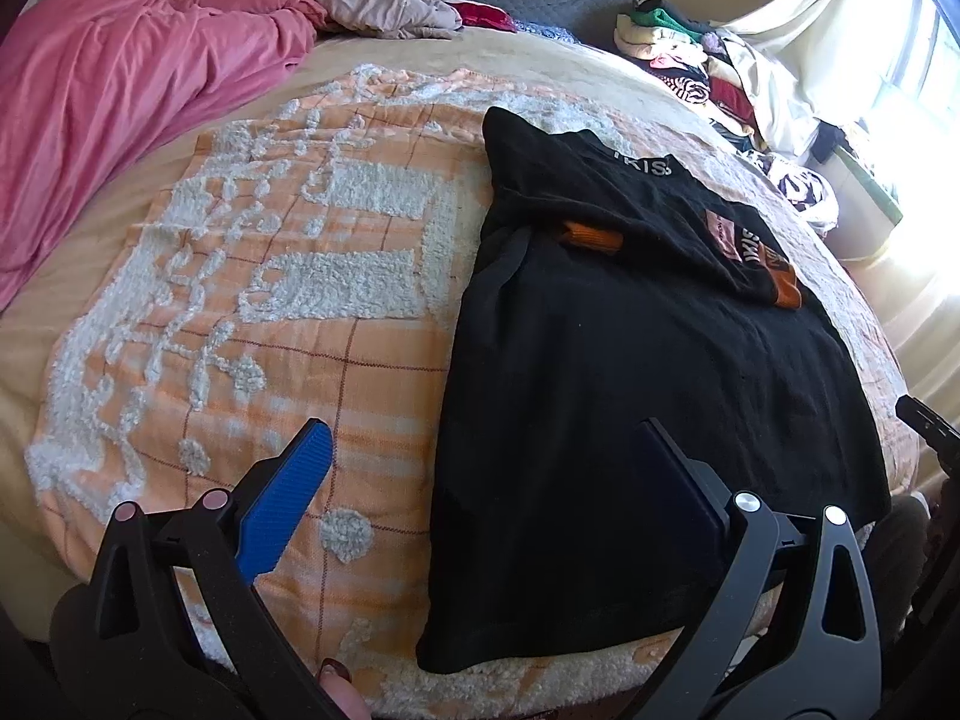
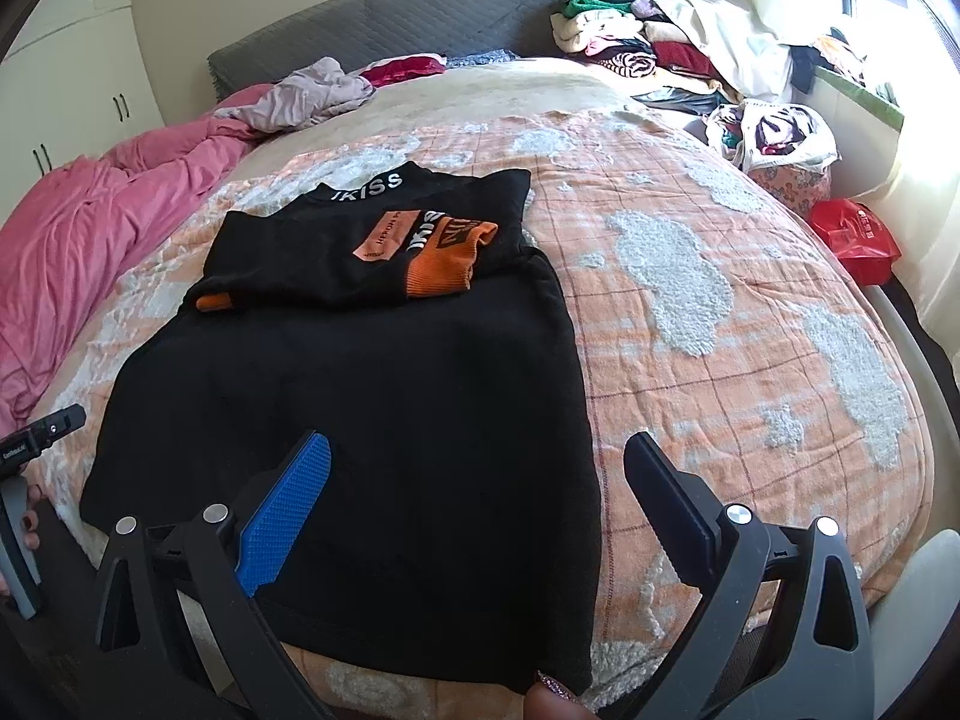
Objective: Fold small clothes
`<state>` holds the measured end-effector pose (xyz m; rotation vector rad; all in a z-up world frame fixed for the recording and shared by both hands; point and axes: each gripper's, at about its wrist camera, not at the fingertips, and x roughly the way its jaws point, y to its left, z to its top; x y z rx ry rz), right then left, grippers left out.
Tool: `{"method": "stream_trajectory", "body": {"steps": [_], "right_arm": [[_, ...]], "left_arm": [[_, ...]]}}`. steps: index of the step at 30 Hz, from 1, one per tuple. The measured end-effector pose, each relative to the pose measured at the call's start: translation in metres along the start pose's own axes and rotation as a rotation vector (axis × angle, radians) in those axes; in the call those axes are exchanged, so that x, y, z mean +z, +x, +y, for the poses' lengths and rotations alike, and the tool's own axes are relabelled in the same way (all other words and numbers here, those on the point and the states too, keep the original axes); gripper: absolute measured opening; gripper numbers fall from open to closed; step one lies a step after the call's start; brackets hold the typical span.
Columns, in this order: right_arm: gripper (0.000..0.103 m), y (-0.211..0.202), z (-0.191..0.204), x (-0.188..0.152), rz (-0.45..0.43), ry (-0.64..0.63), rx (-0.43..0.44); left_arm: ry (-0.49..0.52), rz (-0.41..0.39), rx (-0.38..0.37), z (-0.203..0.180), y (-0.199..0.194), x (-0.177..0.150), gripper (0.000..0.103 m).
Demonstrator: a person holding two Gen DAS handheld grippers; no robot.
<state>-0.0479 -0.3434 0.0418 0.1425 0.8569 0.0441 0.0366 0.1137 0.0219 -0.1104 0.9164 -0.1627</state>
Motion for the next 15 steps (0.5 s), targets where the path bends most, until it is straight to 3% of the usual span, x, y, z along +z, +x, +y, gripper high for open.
{"method": "stream_trajectory", "body": {"steps": [15], "right_arm": [[0.098,0.007,-0.010,-0.031,0.084,-0.012,0.001]], "left_arm": [[0.004,0.077,0.008,0.002,0.009,-0.028,0.093]]}}
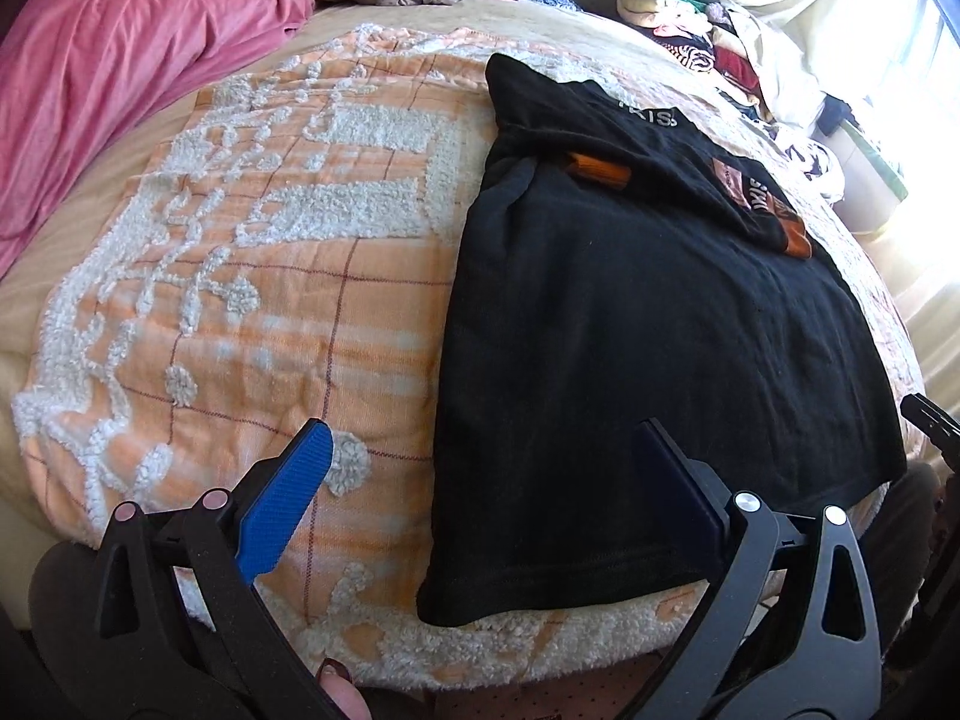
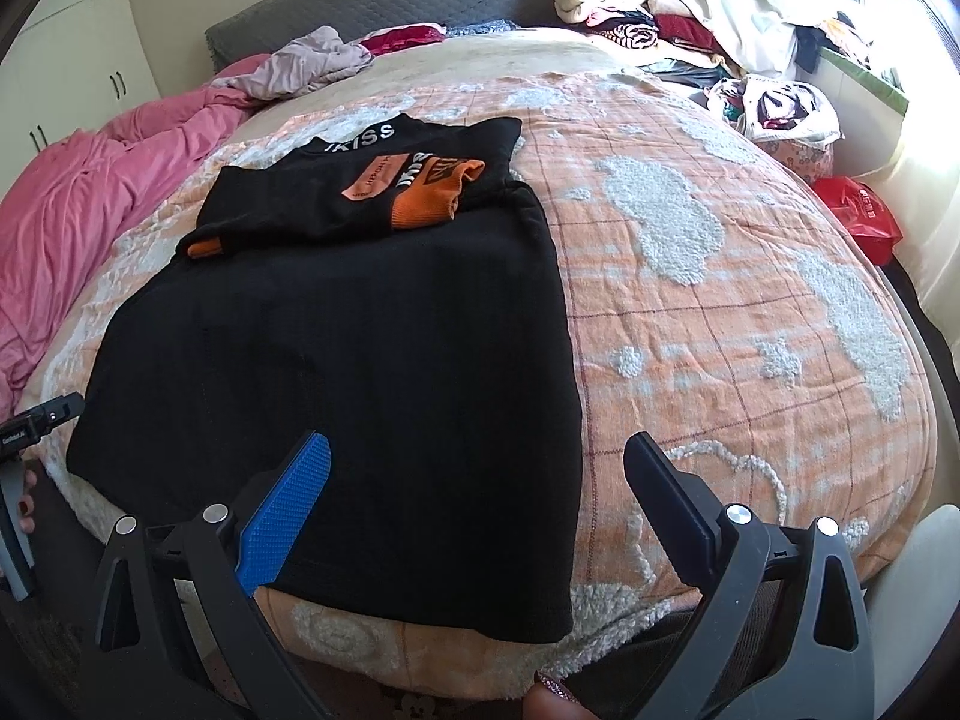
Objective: Fold small clothes
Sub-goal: 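Move both tools to the shirt hem and close them on it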
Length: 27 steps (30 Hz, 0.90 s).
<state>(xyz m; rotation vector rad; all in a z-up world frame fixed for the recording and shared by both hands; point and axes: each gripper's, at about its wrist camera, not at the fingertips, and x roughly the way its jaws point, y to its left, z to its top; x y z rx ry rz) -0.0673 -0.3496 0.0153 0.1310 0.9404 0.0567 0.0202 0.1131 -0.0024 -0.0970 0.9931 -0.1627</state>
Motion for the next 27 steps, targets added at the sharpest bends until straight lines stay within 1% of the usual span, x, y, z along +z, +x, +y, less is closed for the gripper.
{"method": "stream_trajectory", "body": {"steps": [8,10,11,12,16,17,19,21,27], "right_arm": [[0.098,0.006,-0.006,-0.015,0.056,0.007,0.011],[0.098,0.006,-0.008,-0.018,0.066,0.010,0.015],[0.098,0.006,-0.008,-0.020,0.070,0.010,0.018],[0.098,0.006,-0.009,-0.021,0.073,0.010,0.022],[0.098,0.005,-0.010,-0.025,0.084,0.008,0.029],[0.098,0.005,-0.011,-0.026,0.086,0.008,0.029],[0.098,0.004,-0.013,-0.029,0.090,0.011,0.037],[0.098,0.004,-0.016,-0.031,0.097,0.016,0.043],[0.097,0.003,-0.020,-0.034,0.115,0.040,0.081]], "left_arm": [[-0.010,0.015,-0.020,0.004,0.000,-0.016,0.093],[-0.030,0.023,-0.052,0.008,0.000,-0.020,0.083],[-0.040,0.028,-0.065,0.010,0.000,-0.021,0.081],[-0.048,0.033,-0.077,0.011,0.000,-0.023,0.077],[-0.074,0.064,-0.118,0.018,0.001,-0.032,0.055],[-0.079,0.073,-0.130,0.019,0.002,-0.034,0.053],[-0.082,0.084,-0.146,0.019,0.001,-0.038,0.044],[-0.083,0.087,-0.163,0.018,0.000,-0.041,0.039],[-0.081,0.095,-0.178,0.015,0.001,-0.039,0.039]]}}
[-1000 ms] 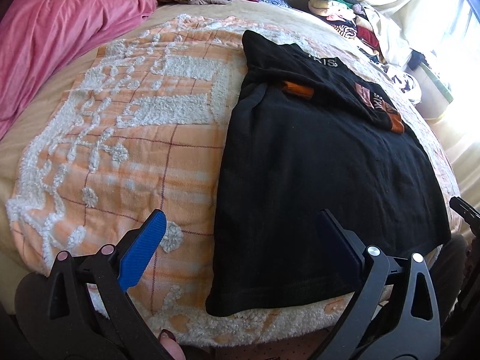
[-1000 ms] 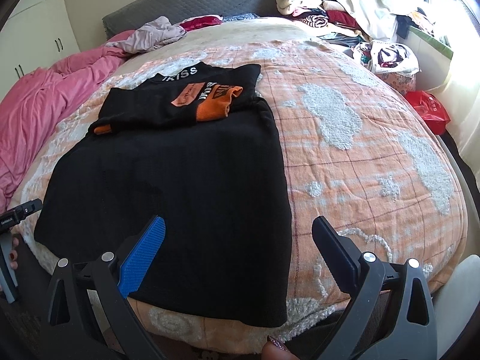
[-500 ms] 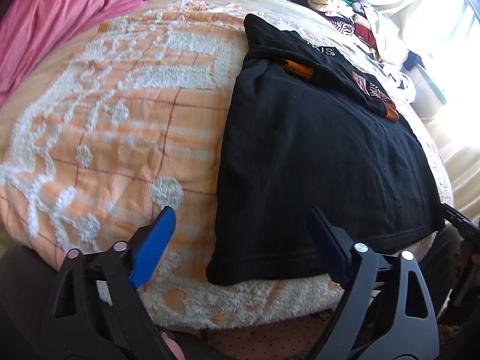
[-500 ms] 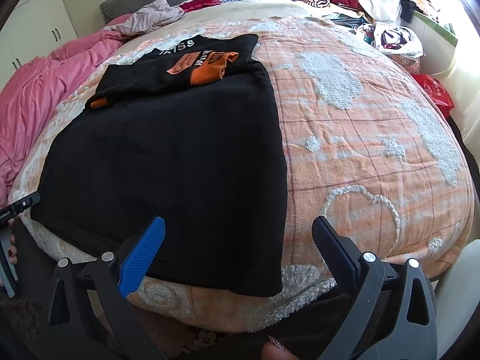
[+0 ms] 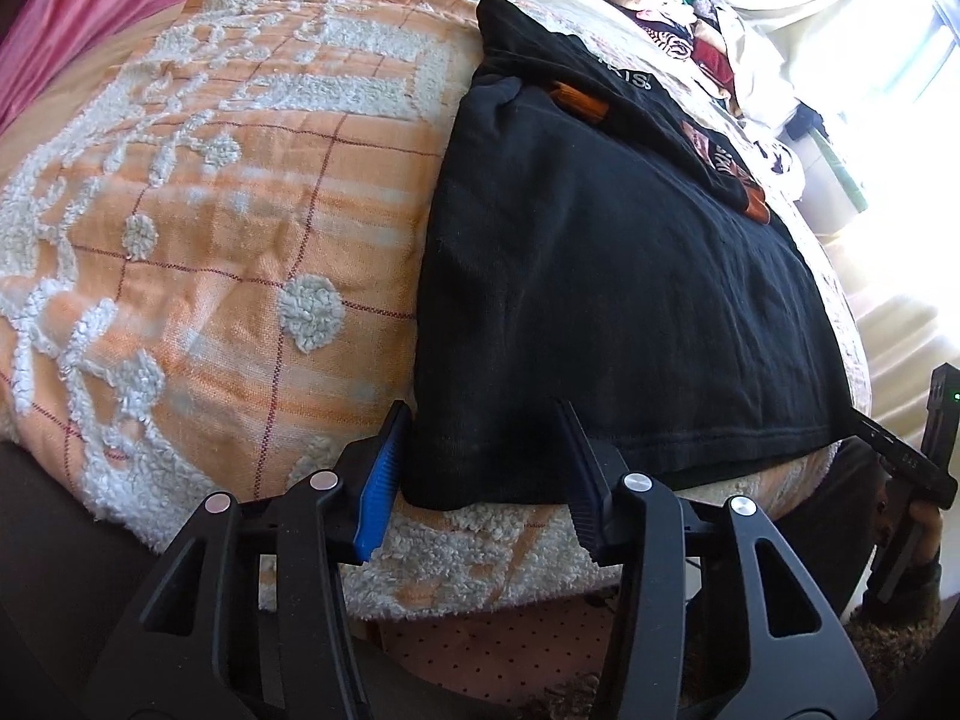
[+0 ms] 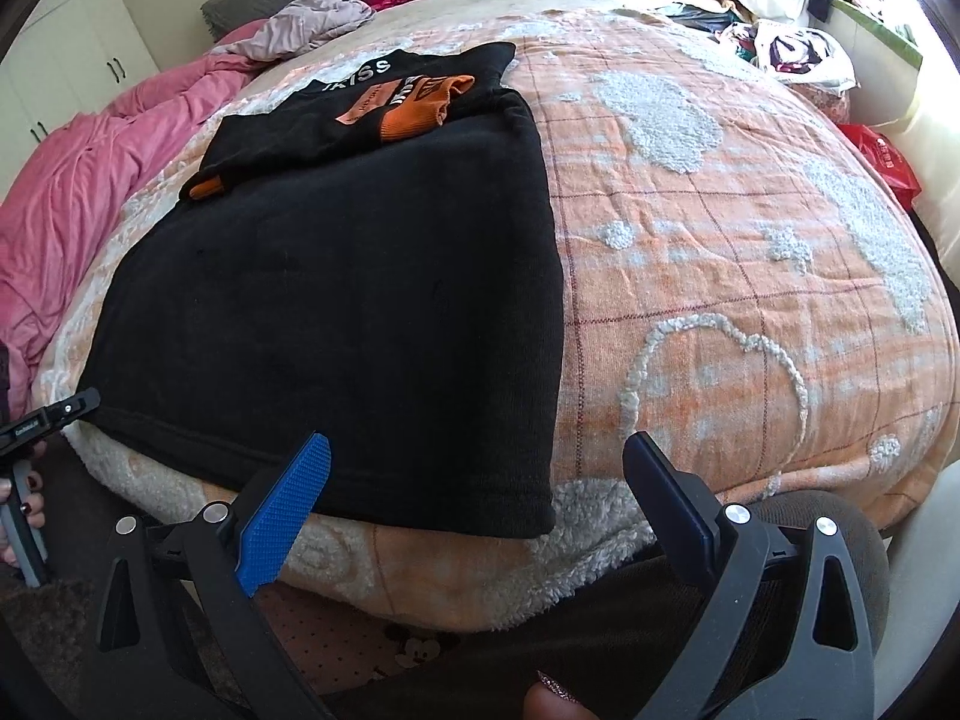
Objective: Fold small clothes
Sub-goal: 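Move both tools to the shirt hem and close them on it, then lift the hem with both tools and fold it over toward the collar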
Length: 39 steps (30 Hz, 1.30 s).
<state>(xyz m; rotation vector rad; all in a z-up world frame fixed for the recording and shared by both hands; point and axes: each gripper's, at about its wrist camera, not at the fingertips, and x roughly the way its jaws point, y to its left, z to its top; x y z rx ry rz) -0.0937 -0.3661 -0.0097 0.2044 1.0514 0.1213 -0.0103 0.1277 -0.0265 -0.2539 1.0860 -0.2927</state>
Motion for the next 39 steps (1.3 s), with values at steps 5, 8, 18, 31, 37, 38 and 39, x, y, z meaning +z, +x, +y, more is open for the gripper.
{"method": "stream_trajectory", "body": {"steps": [5,8,18,31,37,38,39], "right_arm": [[0.072,0.003,0.001,-0.002,0.033,0.000,0.051],[0.064,0.007,0.002,-0.003,0.045,0.012,0.092],[0.034,0.008,-0.008,-0.006,0.033,0.034,0.057],[0.010,-0.028,-0.014,0.001,-0.102,0.030,0.113],[0.010,-0.036,-0.016,0.005,-0.124,0.032,0.133],[0.010,-0.037,-0.015,0.006,-0.125,0.031,0.133],[0.010,-0.037,-0.014,0.006,-0.126,0.028,0.134]], "left_arm": [[-0.015,0.009,-0.019,0.004,0.000,0.003,0.039],[-0.008,0.013,-0.013,0.003,0.001,0.003,0.040],[-0.013,0.025,-0.027,0.001,0.006,0.007,0.047],[0.039,-0.011,-0.009,-0.013,-0.007,0.015,0.011],[0.044,0.016,0.026,-0.013,0.005,0.010,0.018],[0.043,0.013,0.022,-0.013,0.005,0.011,0.015],[0.041,0.008,0.014,-0.013,0.004,0.012,0.005]]}}
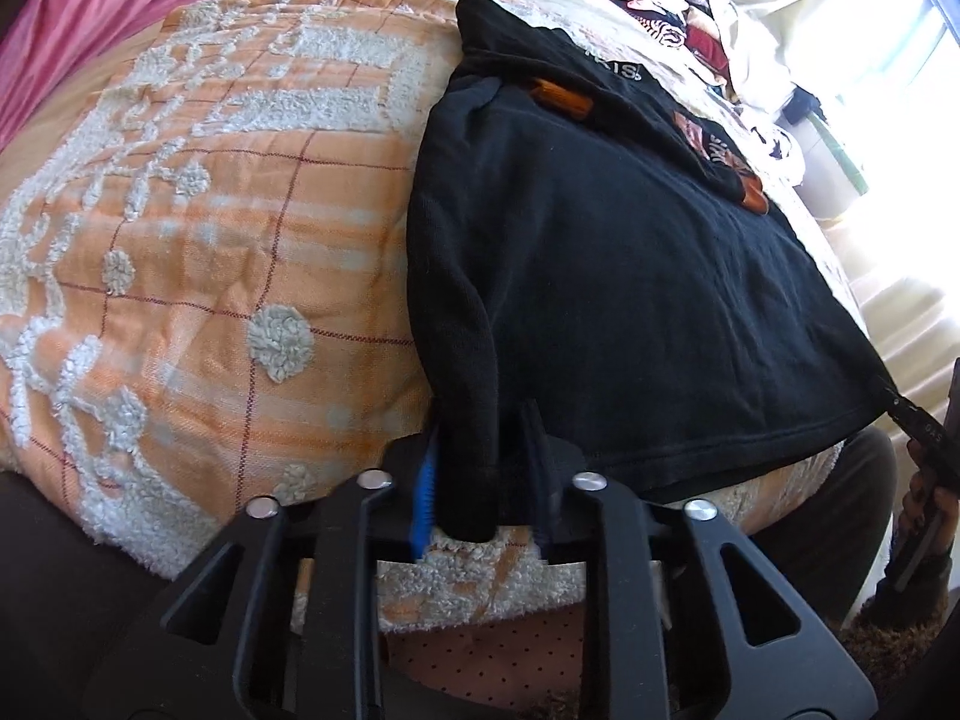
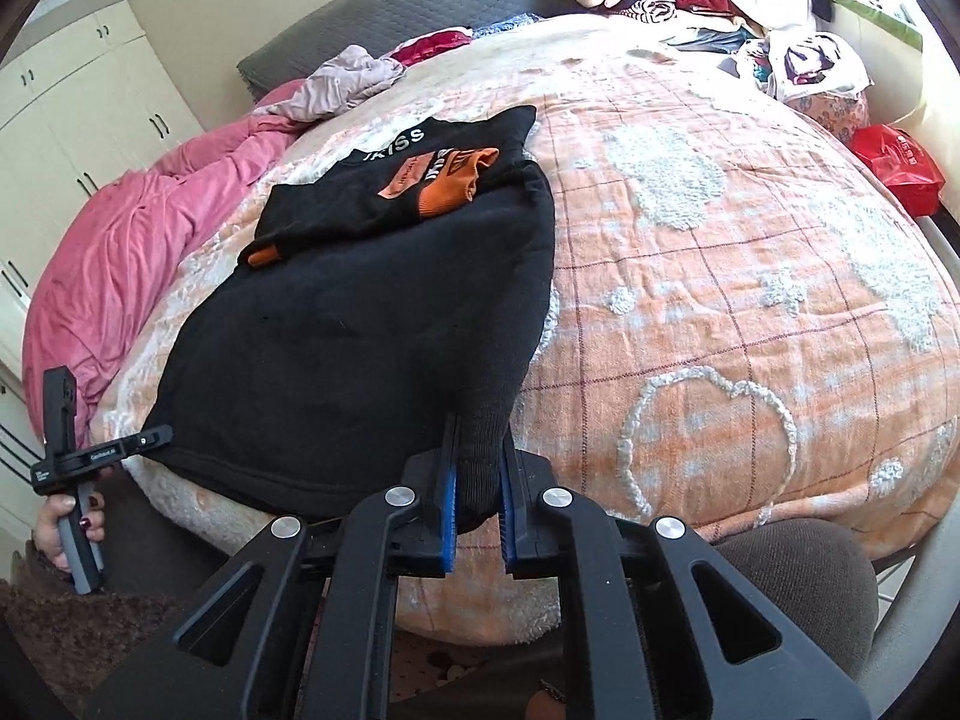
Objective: Fold small clothes
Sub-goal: 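Lift the hem with both tools and fold it over toward the collar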
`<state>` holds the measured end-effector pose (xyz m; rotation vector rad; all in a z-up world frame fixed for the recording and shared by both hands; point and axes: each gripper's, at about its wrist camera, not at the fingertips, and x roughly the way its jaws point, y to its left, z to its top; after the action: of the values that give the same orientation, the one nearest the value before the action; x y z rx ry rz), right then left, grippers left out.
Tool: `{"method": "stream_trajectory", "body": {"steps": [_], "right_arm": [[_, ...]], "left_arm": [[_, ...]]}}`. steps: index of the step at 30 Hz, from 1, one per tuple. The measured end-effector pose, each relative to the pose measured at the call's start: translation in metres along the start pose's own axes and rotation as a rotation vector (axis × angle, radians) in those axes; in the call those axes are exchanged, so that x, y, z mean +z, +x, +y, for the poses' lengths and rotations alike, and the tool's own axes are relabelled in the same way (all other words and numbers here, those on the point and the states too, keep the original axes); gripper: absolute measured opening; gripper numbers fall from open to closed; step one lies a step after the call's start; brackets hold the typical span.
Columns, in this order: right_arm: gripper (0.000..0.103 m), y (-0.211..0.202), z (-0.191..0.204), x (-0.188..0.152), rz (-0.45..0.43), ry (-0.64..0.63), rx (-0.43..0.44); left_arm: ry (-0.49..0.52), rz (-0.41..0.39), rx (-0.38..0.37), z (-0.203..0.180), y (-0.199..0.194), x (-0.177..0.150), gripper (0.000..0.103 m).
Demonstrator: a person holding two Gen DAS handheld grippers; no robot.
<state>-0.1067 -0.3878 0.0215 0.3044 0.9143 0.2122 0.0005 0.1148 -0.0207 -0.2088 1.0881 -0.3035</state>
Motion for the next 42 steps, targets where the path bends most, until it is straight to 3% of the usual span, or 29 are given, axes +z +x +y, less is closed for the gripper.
{"method": "stream_trajectory", "body": {"steps": [6,18,42], "right_arm": [[0.010,-0.007,0.000,0.004,-0.025,0.006,0.006],[0.009,-0.038,0.010,0.038,-0.171,-0.021,-0.008],[0.009,-0.033,0.012,0.123,-0.316,-0.001,-0.017]], "left_arm": [[-0.032,-0.060,-0.036,0.005,-0.018,0.007,0.004],[-0.002,-0.220,-0.072,-0.006,-0.059,0.042,0.004],[-0.006,-0.363,-0.097,-0.017,-0.070,0.125,0.004]]}}
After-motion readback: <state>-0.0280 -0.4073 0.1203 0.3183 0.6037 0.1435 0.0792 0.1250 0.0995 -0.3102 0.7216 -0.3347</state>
